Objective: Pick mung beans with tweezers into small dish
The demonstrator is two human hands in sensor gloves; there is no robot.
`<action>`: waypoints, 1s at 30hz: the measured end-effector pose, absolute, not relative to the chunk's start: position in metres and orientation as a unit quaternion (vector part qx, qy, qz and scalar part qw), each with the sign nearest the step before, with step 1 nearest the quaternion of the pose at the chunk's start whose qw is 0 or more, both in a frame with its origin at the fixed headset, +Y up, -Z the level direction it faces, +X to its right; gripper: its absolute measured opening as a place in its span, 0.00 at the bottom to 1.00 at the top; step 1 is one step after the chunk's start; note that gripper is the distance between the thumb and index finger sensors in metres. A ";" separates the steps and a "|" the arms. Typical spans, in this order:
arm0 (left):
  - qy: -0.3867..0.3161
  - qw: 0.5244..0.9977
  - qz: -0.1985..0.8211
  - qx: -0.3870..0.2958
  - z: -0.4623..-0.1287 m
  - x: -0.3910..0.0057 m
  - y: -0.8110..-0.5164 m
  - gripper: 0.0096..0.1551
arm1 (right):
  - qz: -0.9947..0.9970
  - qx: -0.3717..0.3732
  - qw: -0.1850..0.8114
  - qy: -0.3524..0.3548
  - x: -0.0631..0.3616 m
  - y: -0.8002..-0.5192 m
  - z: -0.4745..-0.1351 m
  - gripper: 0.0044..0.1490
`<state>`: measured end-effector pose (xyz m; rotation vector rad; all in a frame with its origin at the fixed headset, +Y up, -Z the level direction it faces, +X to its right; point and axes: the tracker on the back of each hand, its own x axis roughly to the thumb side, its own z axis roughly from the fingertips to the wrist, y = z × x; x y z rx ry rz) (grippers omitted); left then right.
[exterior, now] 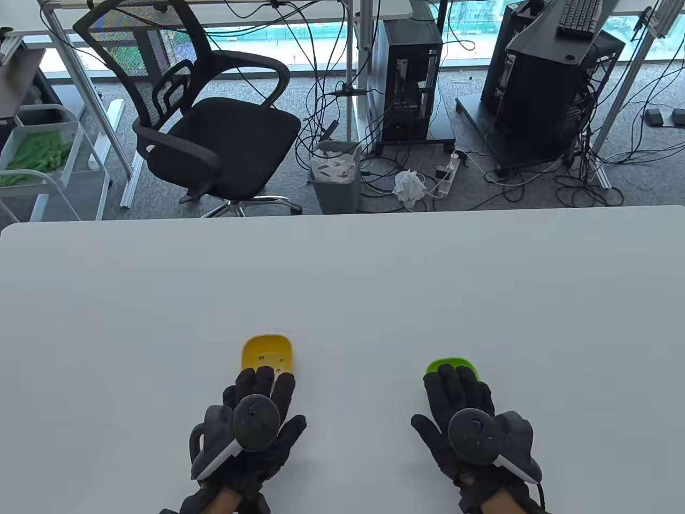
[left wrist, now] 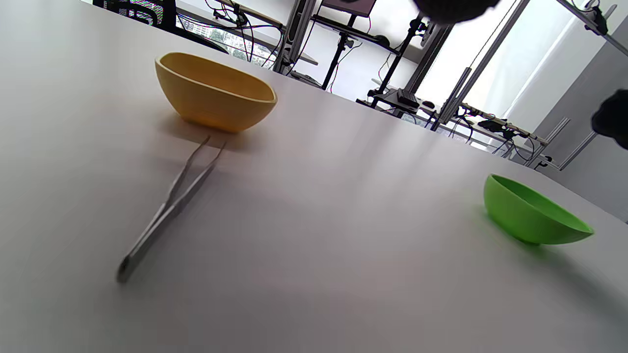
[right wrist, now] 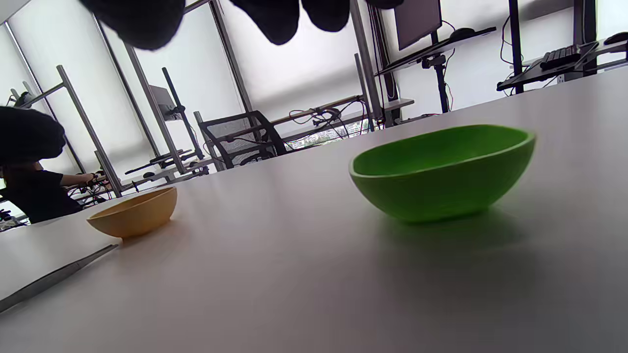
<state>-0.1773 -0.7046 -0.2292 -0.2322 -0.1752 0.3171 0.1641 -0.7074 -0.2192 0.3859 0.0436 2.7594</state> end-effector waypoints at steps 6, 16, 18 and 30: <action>-0.086 0.977 0.159 -0.115 -0.229 -0.178 -0.704 0.46 | 0.974 0.139 0.180 0.013 0.163 -0.708 -0.219 0.47; -0.080 0.978 0.152 -0.123 -0.229 -0.179 -0.705 0.46 | 0.971 0.134 0.196 0.018 0.165 -0.708 -0.217 0.47; -0.065 0.979 0.149 -0.125 -0.231 -0.181 -0.706 0.46 | 0.971 0.133 0.199 0.019 0.165 -0.707 -0.217 0.47; 0.107 0.978 0.031 -0.178 -0.259 -0.191 -0.743 0.39 | 0.961 0.149 0.229 0.035 0.164 -0.709 -0.215 0.47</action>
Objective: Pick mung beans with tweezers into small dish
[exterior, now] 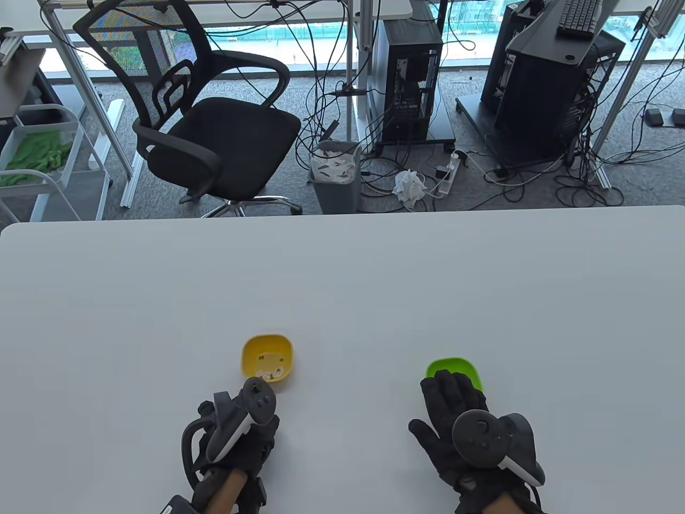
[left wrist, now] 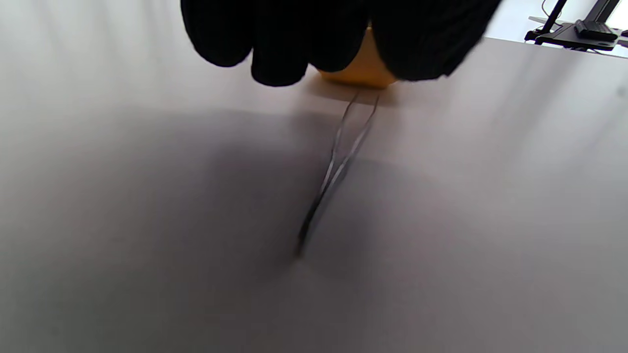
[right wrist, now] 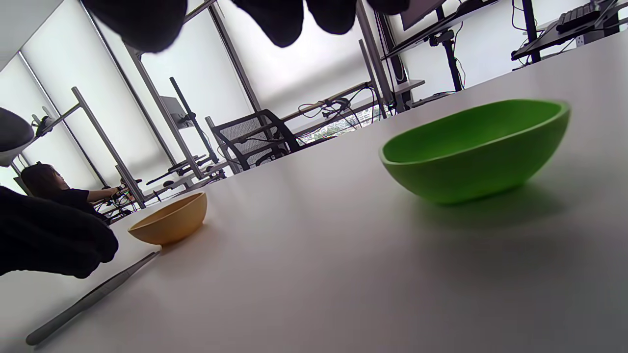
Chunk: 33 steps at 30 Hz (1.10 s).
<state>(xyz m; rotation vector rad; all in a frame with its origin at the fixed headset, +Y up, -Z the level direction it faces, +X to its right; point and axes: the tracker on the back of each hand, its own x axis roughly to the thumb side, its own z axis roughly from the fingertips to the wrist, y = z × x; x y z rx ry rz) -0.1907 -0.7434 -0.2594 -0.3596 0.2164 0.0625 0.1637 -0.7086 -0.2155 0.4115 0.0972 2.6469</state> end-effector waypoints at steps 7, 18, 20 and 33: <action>0.108 0.974 -0.037 -0.197 -0.269 -0.179 -0.761 0.41 | 0.957 0.160 0.239 0.041 0.160 -0.709 -0.214 0.48; 0.051 0.973 -0.104 -0.202 -0.263 -0.156 -0.765 0.32 | 0.959 0.156 0.228 0.063 0.156 -0.720 -0.217 0.48; 0.042 0.975 -0.086 -0.203 -0.260 -0.159 -0.759 0.31 | 0.960 0.157 0.223 0.059 0.155 -0.721 -0.218 0.47; -0.113 0.964 0.239 0.023 -0.213 -0.161 -0.684 0.31 | 0.932 0.247 0.263 -0.038 0.055 -0.682 -0.200 0.48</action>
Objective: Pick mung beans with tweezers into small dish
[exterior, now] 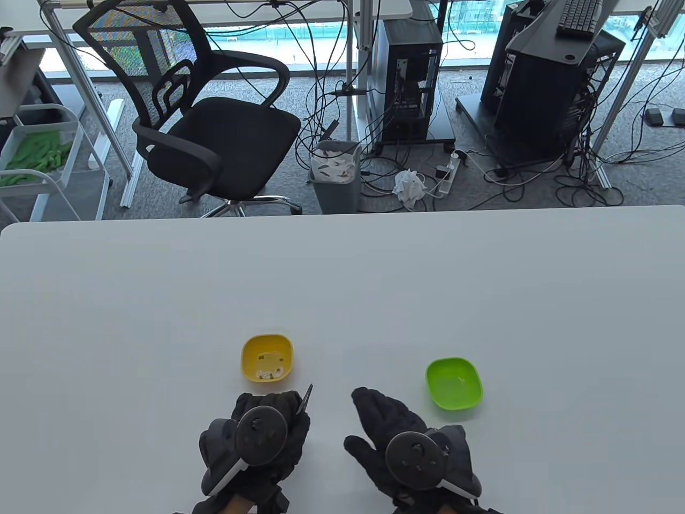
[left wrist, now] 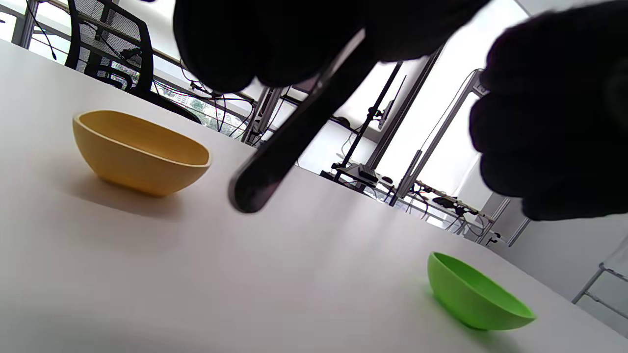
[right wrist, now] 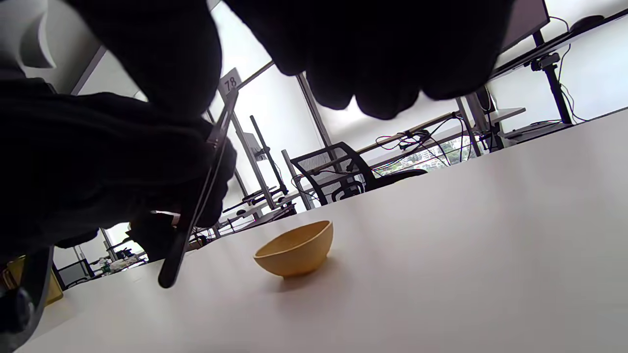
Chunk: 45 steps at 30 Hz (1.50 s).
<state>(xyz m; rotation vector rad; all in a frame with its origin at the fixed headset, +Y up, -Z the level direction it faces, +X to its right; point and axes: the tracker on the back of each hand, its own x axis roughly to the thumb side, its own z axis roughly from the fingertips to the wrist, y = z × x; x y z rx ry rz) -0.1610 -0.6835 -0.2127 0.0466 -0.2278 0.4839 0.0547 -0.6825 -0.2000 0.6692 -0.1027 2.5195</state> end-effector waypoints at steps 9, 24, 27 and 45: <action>-0.144 0.901 0.407 0.044 -0.211 -0.168 -0.685 0.30 | 0.889 0.277 0.355 -0.076 0.032 -0.686 -0.212 0.46; -0.135 0.906 0.400 0.033 -0.210 -0.166 -0.687 0.34 | 0.889 0.217 0.384 -0.125 0.062 -0.681 -0.219 0.29; -0.099 0.939 0.326 0.045 -0.211 -0.171 -0.685 0.41 | 0.913 0.171 0.351 -0.121 0.087 -0.673 -0.220 0.28; -0.130 0.961 0.143 -0.199 -0.351 -0.256 -0.725 0.75 | 0.949 0.097 0.280 -0.105 0.153 -0.678 -0.211 0.27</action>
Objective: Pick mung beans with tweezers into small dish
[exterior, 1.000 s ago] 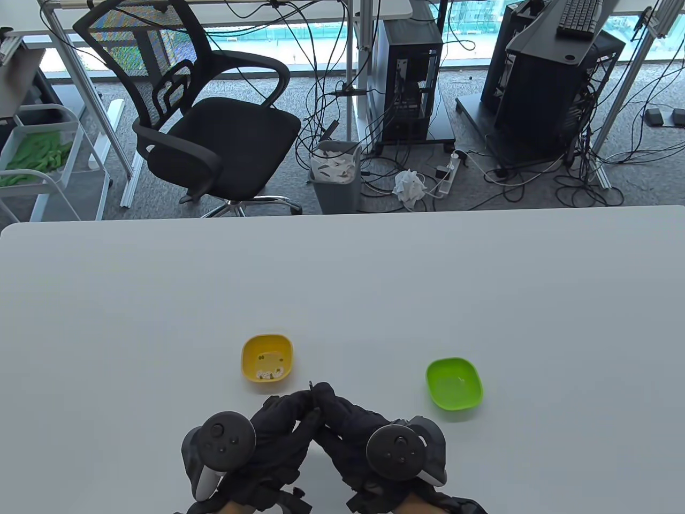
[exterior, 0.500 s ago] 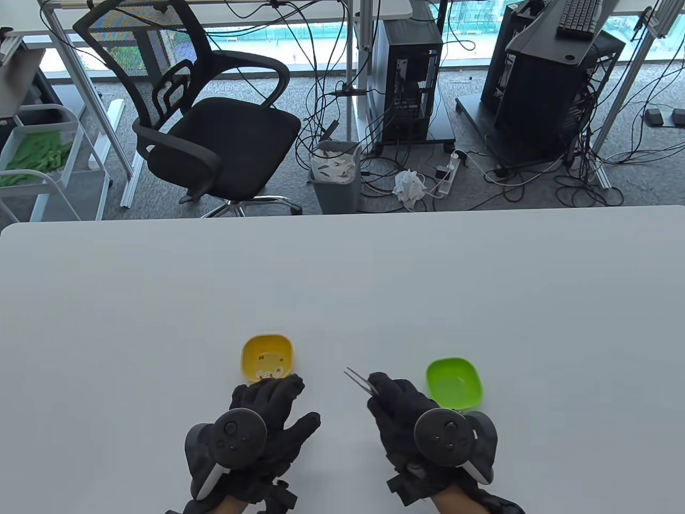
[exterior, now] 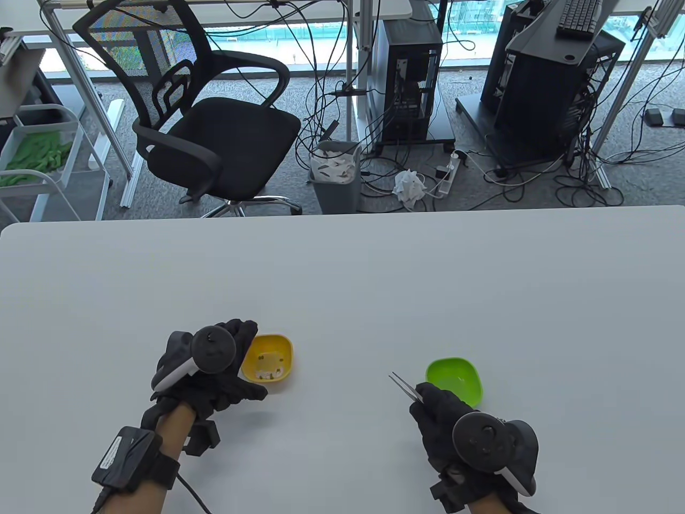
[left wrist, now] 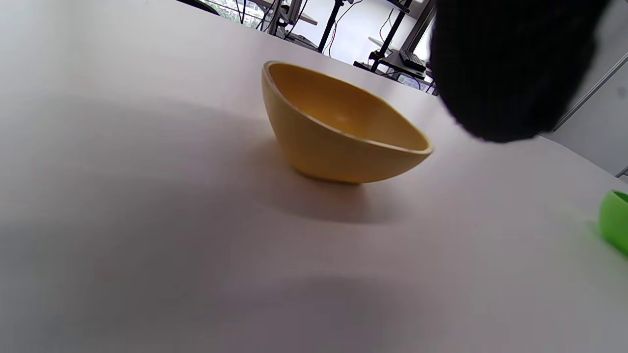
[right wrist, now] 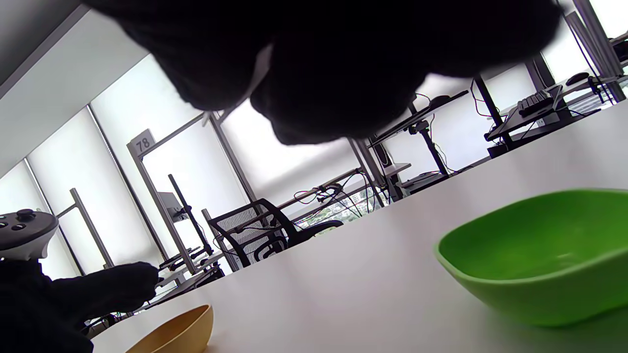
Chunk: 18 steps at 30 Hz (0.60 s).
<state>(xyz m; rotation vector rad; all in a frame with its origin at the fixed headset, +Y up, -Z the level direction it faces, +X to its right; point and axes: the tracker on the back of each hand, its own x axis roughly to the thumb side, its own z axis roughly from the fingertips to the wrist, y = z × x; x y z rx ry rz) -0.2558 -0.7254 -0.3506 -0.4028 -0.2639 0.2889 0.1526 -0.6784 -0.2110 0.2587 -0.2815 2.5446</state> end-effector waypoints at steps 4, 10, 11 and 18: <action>-0.128 0.944 0.161 -0.258 -0.368 -0.257 -0.743 0.78 | 0.948 0.087 0.293 -0.091 0.156 -0.680 -0.213 0.27; -0.123 0.930 0.158 -0.309 -0.383 -0.256 -0.763 0.78 | 0.947 0.079 0.301 -0.083 0.157 -0.686 -0.217 0.28; -0.125 0.928 0.163 -0.310 -0.385 -0.256 -0.765 0.78 | 0.946 0.078 0.303 -0.082 0.157 -0.687 -0.217 0.28; -0.133 0.922 0.202 -0.303 -0.387 -0.258 -0.772 0.77 | 0.943 0.086 0.313 -0.071 0.154 -0.689 -0.219 0.29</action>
